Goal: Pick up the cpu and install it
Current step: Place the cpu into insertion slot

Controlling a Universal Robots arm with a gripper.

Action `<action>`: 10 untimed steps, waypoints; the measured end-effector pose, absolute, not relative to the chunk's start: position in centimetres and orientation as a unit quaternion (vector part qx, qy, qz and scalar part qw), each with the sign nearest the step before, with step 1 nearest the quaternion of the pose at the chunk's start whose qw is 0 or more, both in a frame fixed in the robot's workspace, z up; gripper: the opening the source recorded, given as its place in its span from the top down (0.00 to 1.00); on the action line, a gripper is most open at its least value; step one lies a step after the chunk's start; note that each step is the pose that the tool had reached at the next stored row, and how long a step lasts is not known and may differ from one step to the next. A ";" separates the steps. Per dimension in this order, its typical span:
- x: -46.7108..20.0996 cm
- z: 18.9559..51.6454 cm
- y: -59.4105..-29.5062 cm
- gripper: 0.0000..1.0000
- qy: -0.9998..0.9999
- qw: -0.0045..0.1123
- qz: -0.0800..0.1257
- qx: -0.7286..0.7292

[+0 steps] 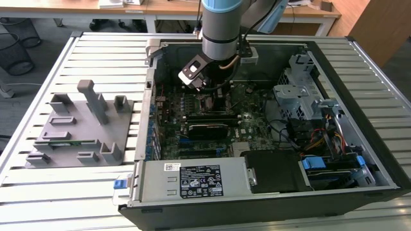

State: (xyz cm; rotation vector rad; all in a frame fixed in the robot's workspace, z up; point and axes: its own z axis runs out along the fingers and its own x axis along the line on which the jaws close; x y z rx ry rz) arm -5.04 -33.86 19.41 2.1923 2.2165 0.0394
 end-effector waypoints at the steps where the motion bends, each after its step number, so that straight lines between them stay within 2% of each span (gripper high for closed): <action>1: -5.0 19.4 -33.9 0.46 0.711 0.012 0.013 0.703; 10: -5.0 19.3 -33.9 0.46 0.711 0.012 0.013 0.703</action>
